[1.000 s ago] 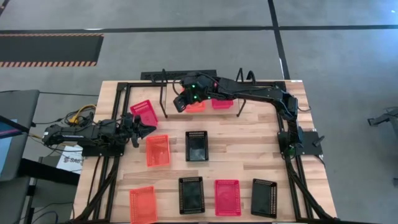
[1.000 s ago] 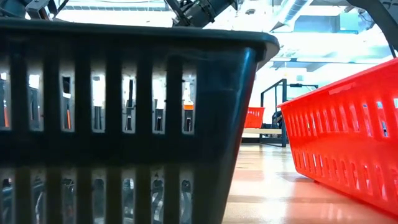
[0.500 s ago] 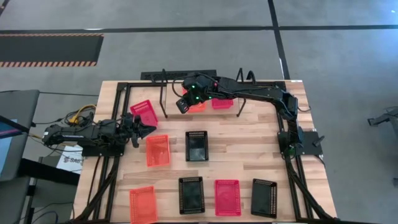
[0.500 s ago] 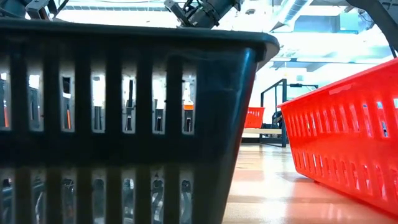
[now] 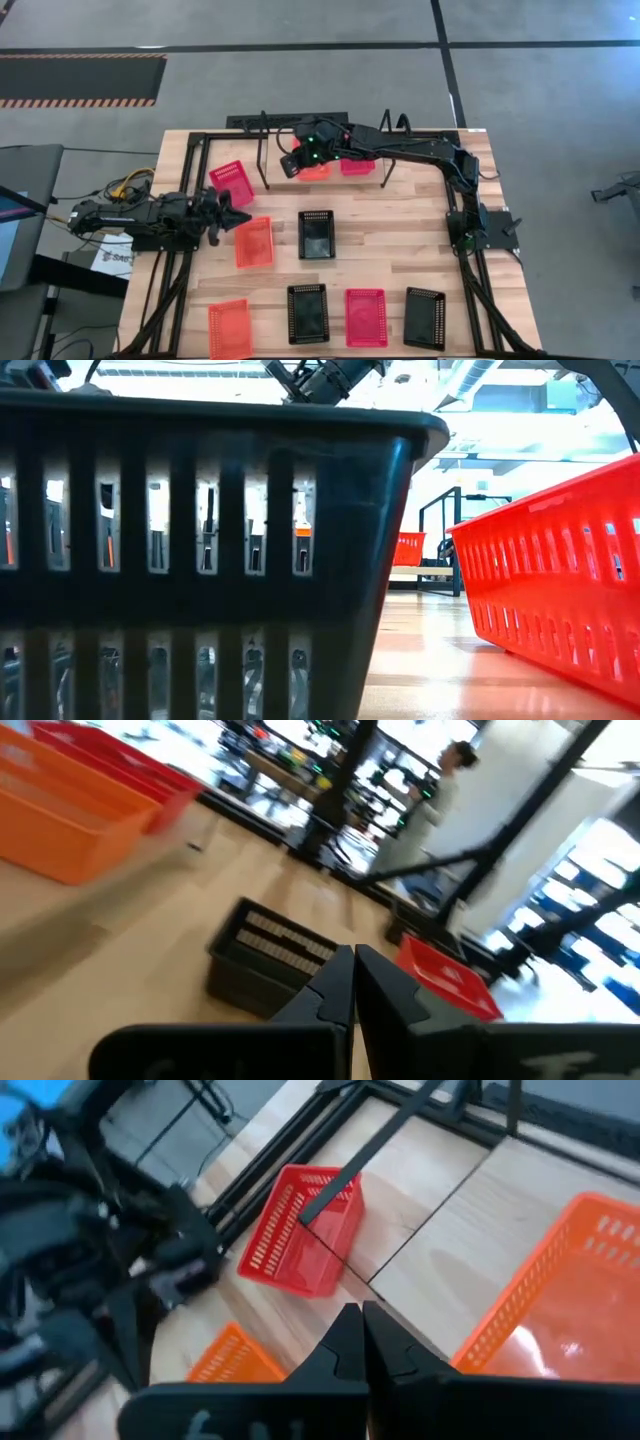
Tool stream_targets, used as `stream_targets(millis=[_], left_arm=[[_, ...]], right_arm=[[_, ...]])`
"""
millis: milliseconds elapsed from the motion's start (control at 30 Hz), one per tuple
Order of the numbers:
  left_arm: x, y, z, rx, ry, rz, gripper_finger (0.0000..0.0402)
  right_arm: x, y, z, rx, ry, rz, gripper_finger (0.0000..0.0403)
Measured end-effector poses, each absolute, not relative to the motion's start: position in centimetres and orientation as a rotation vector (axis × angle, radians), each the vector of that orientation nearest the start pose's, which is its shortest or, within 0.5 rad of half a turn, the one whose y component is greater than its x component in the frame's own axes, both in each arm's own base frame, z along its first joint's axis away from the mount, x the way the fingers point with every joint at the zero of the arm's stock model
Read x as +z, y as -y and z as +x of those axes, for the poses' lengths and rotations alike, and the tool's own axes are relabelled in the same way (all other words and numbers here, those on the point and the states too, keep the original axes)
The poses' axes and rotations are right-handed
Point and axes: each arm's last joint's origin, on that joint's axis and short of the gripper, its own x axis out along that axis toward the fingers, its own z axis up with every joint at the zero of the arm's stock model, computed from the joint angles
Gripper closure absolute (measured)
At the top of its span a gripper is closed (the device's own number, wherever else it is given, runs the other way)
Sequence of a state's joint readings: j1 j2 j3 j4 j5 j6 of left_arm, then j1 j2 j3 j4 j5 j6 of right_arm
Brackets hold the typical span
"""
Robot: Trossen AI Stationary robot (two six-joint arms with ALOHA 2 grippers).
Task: Stack baskets on shelf by color
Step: Put the middle right orange bin on the shelf
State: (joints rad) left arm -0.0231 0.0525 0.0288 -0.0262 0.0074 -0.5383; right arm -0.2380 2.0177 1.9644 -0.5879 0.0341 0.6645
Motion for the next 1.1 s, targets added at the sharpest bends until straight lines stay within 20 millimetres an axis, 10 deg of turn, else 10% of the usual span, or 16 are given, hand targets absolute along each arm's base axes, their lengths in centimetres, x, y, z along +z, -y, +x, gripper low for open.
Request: stream_targets(millis=[467, 1100], left_arm=[[17.0, 1.0, 9.8, -0.286, -0.090, -0.514, 0.0401], [17.0, 1.0, 9.8, -0.271, -0.081, -0.474, 0.0402]], right_arm=[[33.1, 11.1, 44.6, -0.625, -0.406, 1.046, 0.0403], [34.0, 10.9, 45.3, -0.403, -0.407, 0.864, 0.0403]])
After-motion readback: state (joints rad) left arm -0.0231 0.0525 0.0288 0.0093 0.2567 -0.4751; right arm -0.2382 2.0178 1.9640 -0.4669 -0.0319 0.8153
